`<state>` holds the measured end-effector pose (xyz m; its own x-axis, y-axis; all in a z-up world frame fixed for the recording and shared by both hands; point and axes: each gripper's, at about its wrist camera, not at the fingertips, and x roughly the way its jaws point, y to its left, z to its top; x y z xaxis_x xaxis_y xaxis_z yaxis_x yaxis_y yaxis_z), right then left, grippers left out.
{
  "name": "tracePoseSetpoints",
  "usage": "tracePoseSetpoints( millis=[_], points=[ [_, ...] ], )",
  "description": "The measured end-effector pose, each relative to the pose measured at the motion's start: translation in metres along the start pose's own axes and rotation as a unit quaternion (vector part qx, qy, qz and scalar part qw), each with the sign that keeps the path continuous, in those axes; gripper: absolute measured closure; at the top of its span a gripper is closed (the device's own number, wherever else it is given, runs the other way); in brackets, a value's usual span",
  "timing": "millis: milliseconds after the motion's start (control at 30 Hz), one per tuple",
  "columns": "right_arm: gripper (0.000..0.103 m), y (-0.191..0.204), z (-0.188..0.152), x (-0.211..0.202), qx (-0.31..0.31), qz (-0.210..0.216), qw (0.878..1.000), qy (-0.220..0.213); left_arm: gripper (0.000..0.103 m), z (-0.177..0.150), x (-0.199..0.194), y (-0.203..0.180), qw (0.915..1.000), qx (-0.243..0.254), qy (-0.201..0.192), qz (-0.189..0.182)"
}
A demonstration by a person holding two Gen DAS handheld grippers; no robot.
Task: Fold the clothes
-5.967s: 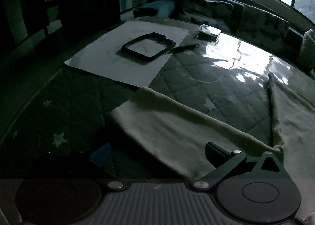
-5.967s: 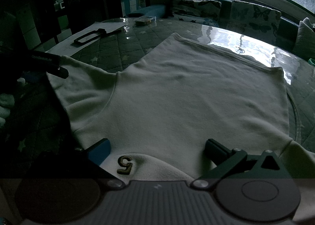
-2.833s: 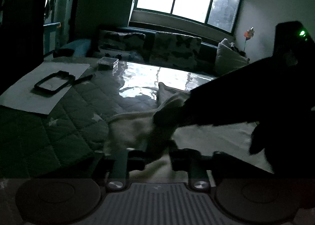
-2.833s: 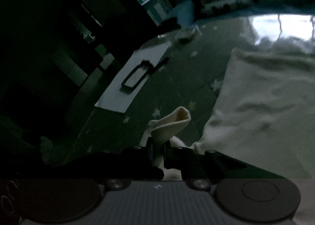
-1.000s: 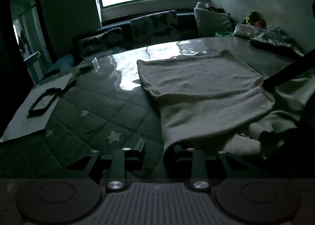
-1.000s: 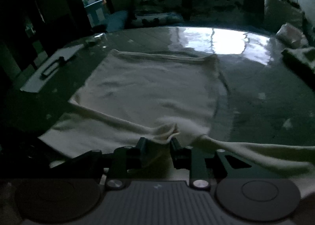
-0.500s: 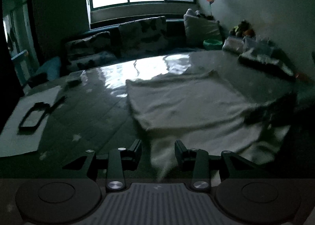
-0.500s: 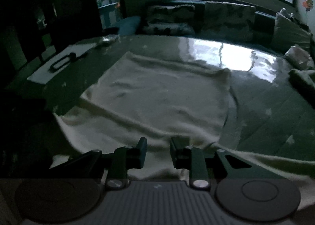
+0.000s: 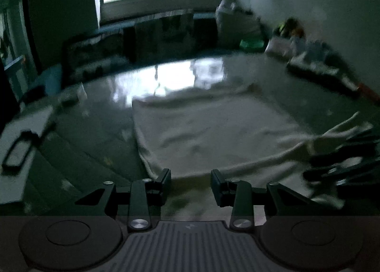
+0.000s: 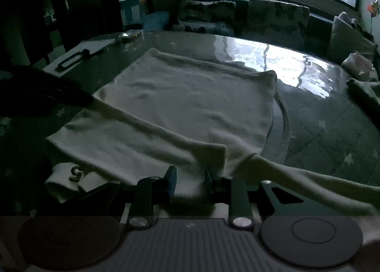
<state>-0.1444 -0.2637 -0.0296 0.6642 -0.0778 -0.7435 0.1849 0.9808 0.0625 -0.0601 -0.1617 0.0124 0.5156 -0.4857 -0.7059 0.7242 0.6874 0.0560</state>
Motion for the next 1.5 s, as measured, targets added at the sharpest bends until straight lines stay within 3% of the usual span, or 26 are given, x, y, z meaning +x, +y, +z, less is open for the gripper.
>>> tracePoseSetpoints(
  millis=[200, 333, 533, 767, 1200, 1267, 1500],
  points=[
    [0.069, -0.020, -0.003, -0.023, 0.036, -0.018, 0.999, -0.028, 0.064, 0.007, 0.020, -0.023, 0.9994, 0.026, 0.020, -0.009],
    [0.067, -0.047, -0.012, -0.044, 0.068, -0.054, 0.995, -0.045, 0.063, 0.015, 0.017, -0.050, 0.9983, 0.045, 0.008, -0.036],
    [0.065, -0.100, -0.034, -0.067, 0.128, -0.139, 0.981, -0.043, 0.063, 0.025, 0.015, -0.098, 0.9933, 0.080, -0.005, -0.083],
    [0.061, -0.135, -0.056, -0.074, 0.168, -0.196, 0.965, -0.035, 0.063, 0.031, 0.028, -0.125, 0.9908, 0.090, 0.014, -0.100],
    [0.057, -0.173, -0.071, -0.079, 0.223, -0.249, 0.942, -0.041, 0.059, 0.036, 0.041, -0.152, 0.9877, 0.107, 0.027, -0.110],
    [0.052, -0.177, -0.072, -0.078, 0.229, -0.250, 0.940, -0.040, 0.058, 0.035, 0.042, -0.154, 0.9874, 0.110, 0.029, -0.109],
    [0.054, -0.186, -0.077, -0.068, 0.248, -0.232, 0.940, -0.036, 0.055, 0.035, 0.042, -0.154, 0.9874, 0.111, 0.029, -0.109]
  ],
)
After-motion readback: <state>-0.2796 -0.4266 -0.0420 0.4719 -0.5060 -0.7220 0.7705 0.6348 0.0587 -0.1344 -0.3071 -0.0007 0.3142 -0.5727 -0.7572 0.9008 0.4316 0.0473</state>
